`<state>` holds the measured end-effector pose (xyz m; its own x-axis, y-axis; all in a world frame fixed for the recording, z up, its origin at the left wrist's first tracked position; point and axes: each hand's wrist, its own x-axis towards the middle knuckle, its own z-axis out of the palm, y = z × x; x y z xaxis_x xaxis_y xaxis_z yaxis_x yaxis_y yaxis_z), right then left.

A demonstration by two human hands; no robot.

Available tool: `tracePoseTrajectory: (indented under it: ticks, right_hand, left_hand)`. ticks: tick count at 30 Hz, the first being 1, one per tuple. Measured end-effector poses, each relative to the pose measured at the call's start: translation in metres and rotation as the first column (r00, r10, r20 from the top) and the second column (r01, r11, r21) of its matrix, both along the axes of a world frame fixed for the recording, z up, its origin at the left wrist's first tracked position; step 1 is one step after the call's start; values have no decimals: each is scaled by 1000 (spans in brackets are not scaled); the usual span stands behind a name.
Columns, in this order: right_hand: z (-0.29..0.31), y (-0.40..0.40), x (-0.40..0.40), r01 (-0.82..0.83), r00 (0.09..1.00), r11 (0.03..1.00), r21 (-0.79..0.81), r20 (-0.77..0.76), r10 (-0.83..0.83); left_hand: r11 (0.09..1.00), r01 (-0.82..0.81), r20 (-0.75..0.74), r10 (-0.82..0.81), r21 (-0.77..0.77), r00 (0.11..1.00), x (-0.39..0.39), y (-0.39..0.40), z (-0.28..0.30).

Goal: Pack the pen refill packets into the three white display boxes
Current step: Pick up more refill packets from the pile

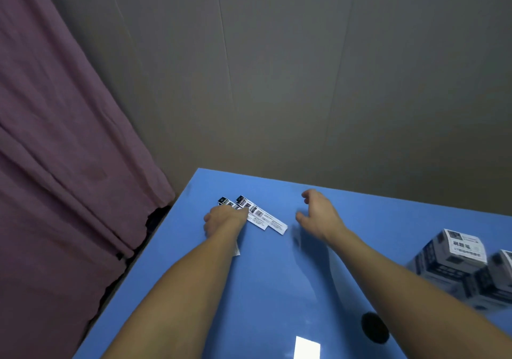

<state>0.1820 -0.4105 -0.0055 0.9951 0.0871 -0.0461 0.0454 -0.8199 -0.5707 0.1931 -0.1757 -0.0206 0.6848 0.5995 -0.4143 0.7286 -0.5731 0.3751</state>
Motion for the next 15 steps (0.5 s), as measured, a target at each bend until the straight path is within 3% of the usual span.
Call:
tracePoseTrajectory:
  ticks: [9,15]
  right_hand:
    - [3,-6,-8,-63,991,991,119,122,49]
    - [2,5,-17,-106,990,988,110,104,95]
  left_hand:
    - [987,82,-156,-60,136,986,14,-3,-1]
    - [979,170,-213,-144,109,966,-5,4,9]
